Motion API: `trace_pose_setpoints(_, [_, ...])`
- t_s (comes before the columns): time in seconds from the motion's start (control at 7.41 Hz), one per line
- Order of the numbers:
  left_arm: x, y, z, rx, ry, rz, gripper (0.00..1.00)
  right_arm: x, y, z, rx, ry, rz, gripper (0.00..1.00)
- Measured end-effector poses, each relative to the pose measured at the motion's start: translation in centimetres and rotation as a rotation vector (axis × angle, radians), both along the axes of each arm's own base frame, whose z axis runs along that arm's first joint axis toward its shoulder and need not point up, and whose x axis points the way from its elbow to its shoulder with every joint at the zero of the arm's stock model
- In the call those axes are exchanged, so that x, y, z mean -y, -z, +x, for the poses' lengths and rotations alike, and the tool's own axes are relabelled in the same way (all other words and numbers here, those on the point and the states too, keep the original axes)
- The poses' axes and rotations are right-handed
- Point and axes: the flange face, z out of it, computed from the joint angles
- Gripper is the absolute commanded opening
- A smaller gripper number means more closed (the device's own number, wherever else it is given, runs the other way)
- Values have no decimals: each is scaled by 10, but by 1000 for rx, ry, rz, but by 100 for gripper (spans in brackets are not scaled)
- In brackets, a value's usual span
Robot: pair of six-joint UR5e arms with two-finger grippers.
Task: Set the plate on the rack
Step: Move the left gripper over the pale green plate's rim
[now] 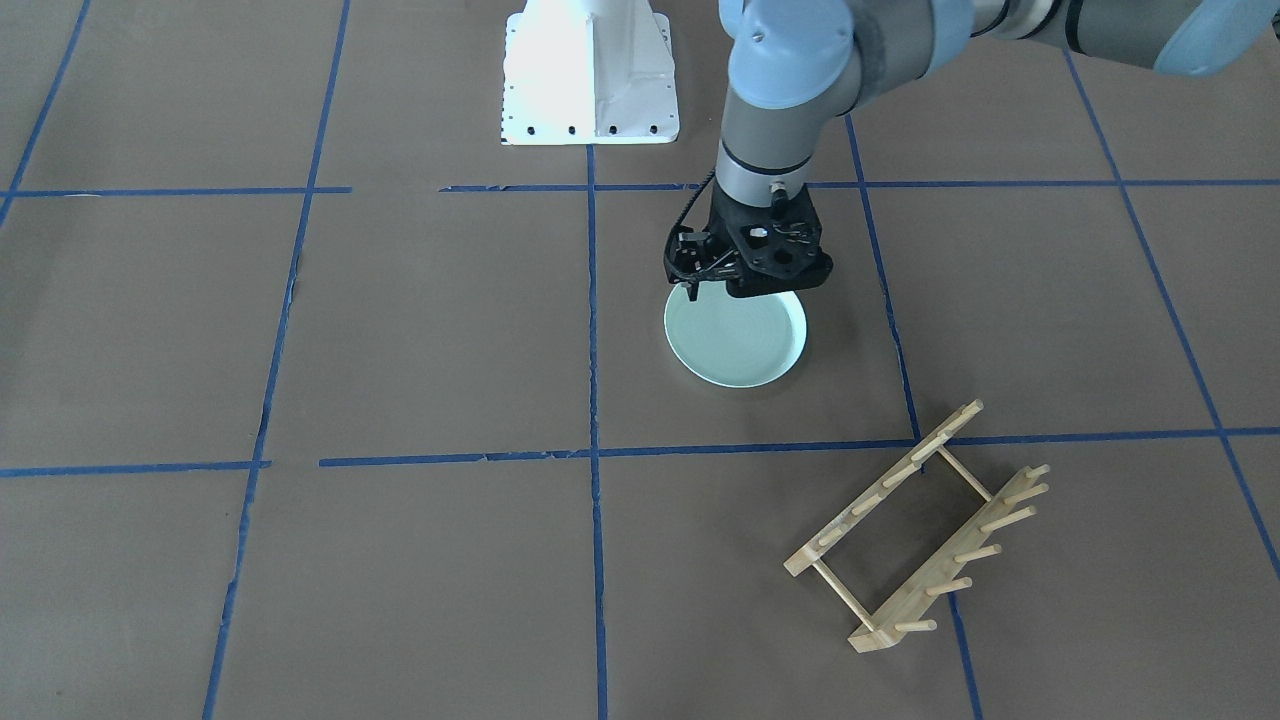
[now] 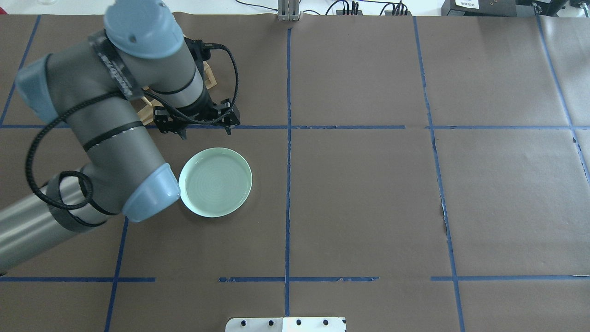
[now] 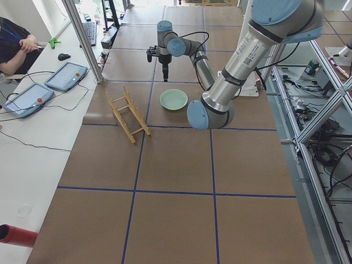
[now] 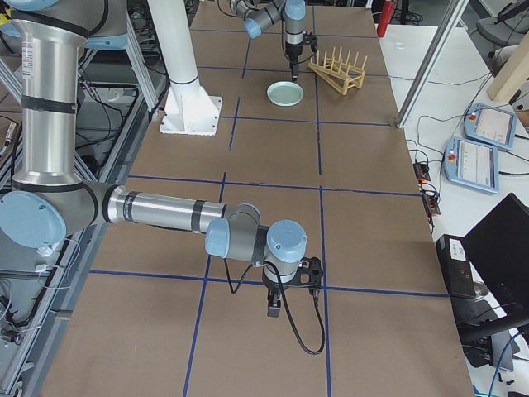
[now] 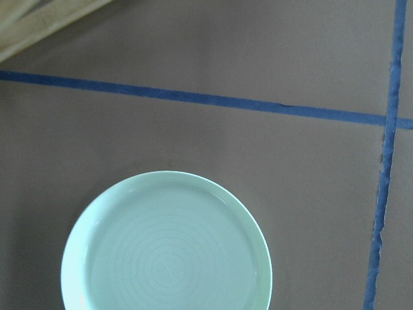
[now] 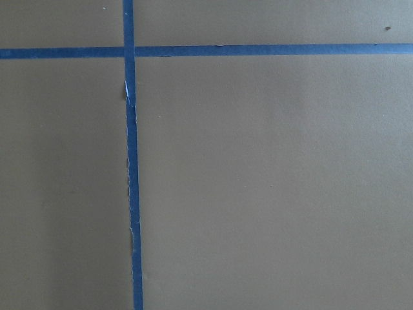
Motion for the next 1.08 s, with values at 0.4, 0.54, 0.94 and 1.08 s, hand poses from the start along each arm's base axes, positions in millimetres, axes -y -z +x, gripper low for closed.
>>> trace_pose_setpoints(0.4, [-2,-39,59,-13,-10,-1,86,0,0,0,0,0,0,100])
trace_pose_setpoints(0.54, [-6,-44,67,-19,-18,2,81,0,0,0,0,0,0,100])
trace_pose_setpoints(0.94, [-13,-46,75,-26,-34,7,69,0,0,0,0,0,-1,100])
trace_pose_setpoints(1.08, [-14,-47,76,-27,-38,9,67,0,0,0,0,0,0,100])
